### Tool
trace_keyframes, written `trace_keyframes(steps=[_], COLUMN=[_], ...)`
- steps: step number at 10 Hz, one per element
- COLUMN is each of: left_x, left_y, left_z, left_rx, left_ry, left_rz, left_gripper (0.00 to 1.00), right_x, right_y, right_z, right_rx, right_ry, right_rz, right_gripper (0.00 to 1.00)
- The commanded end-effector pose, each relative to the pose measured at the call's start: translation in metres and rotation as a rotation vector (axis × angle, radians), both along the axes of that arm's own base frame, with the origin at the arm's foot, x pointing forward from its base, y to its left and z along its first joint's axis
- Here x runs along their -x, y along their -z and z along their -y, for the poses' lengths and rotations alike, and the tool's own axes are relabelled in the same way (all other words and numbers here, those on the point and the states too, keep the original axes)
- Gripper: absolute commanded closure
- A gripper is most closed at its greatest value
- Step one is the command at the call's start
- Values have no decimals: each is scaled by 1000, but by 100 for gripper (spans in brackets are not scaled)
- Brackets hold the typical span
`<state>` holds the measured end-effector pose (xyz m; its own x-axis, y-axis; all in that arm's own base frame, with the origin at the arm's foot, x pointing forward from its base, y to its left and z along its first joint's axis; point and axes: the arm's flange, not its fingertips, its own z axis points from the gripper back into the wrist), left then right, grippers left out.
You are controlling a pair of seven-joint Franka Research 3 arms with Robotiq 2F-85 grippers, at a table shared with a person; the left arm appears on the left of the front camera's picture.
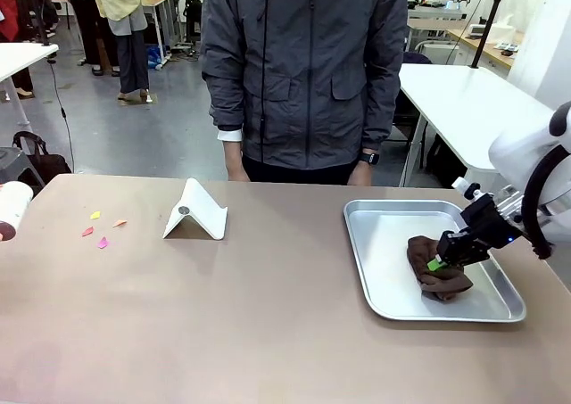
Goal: Clean the surface of the table.
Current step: If a person points to the right, clean the right side of the table with your right hand, and if they point to the left, clean the left side with your left hand.
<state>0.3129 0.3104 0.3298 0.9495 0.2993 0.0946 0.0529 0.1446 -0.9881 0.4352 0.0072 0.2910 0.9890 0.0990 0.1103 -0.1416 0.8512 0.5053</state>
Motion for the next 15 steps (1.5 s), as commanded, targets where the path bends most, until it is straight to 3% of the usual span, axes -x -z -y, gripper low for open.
trace_keyframes(steps=[1,2,7,9,10,12,15], left_x=[3,3,3,3,3,3,3], left_y=[-3,-3,-3,-3,-3,-3,-3], left_z=[1,1,1,1,1,1,1], left_rx=[10,10,10,10,10,10,10], left_ry=[8,8,8,8,8,8,8], left_rz=[20,20,20,20,20,20,20], left_gripper=[100,100,100,100,100,100,100], right_x=[4,5,-17,-22,-24,-24,-18], right_y=[4,4,-4,-3,-7,-21,-32], right_z=[0,-1,7,17,26,45,75], right_rx=[-8,-25,-225,-187,-243,-506,-873], right_ry=[-96,-115,191,283,320,364,307], right_rz=[-29,-21,181,215,233,203,53], right_gripper=[94,94,94,94,94,94,94])
